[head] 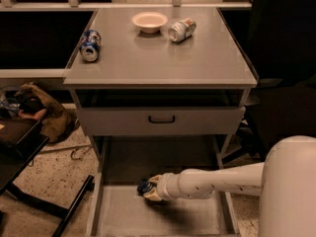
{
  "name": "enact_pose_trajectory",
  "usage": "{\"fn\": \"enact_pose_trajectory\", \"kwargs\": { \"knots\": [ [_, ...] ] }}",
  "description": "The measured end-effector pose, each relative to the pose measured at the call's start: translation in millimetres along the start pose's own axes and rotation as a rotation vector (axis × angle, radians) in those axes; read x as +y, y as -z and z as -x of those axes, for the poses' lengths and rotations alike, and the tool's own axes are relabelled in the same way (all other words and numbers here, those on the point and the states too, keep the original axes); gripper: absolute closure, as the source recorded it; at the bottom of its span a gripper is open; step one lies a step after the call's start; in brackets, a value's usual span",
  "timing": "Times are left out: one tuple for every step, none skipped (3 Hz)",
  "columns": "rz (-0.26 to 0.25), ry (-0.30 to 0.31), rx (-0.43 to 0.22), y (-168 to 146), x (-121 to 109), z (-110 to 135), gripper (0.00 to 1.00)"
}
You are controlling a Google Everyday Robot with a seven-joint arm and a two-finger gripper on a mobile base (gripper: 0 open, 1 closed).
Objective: Place rxbar blueberry into middle drawer
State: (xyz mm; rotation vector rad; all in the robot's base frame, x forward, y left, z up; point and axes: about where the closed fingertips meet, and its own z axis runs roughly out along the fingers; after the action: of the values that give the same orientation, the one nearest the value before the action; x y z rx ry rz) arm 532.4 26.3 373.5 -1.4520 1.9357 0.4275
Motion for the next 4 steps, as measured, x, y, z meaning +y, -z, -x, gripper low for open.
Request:
{"fn": "enact_pose_trajectory", "kwargs": {
  "knots": [
    [0.0,0.001,0.0,0.0,0.2,0.1,0.58],
    [0.0,0.001,0.0,0.0,0.2,0.1,0.35],
    [0.0,0.001,0.0,-0.1,0.2,0.1,0.12],
    [0.0,0.001,0.0,-0.1,0.2,0.1,0.0]
  ]
}}
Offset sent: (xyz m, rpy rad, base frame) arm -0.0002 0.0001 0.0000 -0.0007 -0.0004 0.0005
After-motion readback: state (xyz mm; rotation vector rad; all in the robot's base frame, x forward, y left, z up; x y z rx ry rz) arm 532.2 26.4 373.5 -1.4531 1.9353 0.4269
